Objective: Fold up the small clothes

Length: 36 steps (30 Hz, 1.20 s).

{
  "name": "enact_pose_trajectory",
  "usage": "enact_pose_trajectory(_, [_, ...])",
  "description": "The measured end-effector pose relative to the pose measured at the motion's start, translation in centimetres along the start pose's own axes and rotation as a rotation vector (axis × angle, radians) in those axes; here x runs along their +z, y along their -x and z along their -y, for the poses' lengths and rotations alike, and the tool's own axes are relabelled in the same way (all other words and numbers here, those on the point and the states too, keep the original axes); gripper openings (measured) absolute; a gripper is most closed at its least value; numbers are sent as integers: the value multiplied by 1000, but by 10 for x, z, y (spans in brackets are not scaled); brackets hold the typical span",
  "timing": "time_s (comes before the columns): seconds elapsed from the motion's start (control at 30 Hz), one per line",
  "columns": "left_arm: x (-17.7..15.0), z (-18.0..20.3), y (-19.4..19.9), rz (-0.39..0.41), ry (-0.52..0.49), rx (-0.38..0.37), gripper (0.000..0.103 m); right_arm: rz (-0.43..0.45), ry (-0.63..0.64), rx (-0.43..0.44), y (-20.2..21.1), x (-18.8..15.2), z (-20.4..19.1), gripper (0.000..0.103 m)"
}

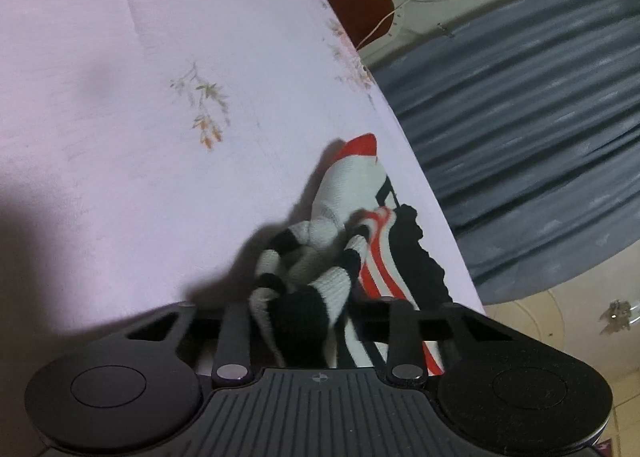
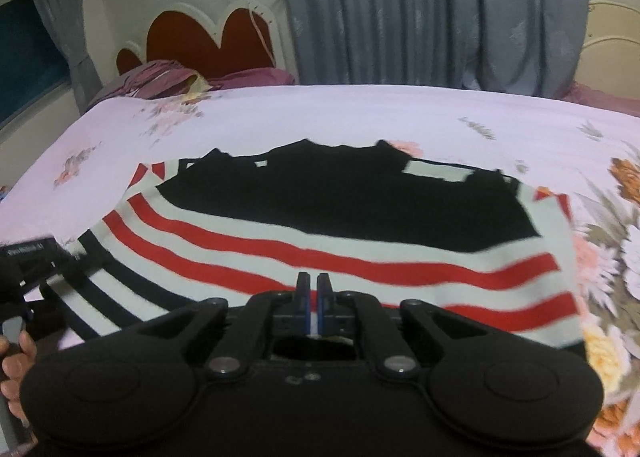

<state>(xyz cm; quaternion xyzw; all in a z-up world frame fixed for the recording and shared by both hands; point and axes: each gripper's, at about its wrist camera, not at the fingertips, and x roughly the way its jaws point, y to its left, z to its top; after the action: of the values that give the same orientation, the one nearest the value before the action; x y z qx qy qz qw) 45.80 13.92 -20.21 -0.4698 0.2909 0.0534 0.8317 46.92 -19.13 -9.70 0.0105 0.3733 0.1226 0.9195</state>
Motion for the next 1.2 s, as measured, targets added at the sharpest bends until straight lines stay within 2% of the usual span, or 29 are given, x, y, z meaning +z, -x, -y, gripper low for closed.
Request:
enact_pose_trajectory(0.13, [-1, -1, 12, 33, 16, -92, 17, -22, 26, 7, -15, 2, -9, 3])
enact_pose_trajectory(0.2, [-2, -4, 8, 17, -5, -68, 18, -84, 46, -22, -31, -4, -11, 0])
enact_pose_trajectory(0.23, [-2, -9, 2, -5, 3, -43, 18, -88, 37, -28, -35, -8, -9, 0])
enact_pose_trajectory(0.3, [1, -14, -1, -17, 26, -68, 18, -78, 16, -26, -34, -9, -7, 0])
enact_pose_trajectory(0.47, [3, -6, 1, -28, 7, -61, 18, -79, 29, -30, -32, -10, -8, 0])
enact_pose_trajectory(0.63, [8, 21, 15, -25, -106, -75, 18, -77, 31, -28, -33, -11, -7, 0])
enact_pose_trajectory(0.77, [0, 79, 28, -39, -231, -139, 18, -77, -28, 21, -35, -6, 4, 0])
enact_pose_trajectory(0.9, [-31, 151, 30, -81, -359, -179, 18, 22, -160, 74, 0, -3, 42, 3])
enact_pose_trajectory(1.07, [-101, 223, 16, -173, -508, -203, 18, 128, -306, 22, 53, -6, 126, 3])
enact_pose_trajectory(1.17, [-164, 248, -6, -298, -594, -173, 18, 156, -395, -14, 80, -15, 180, 6])
enact_pose_trajectory(1.2, [-186, 250, -17, -352, -624, -155, 23, 154, -421, -13, 86, -20, 196, 10])
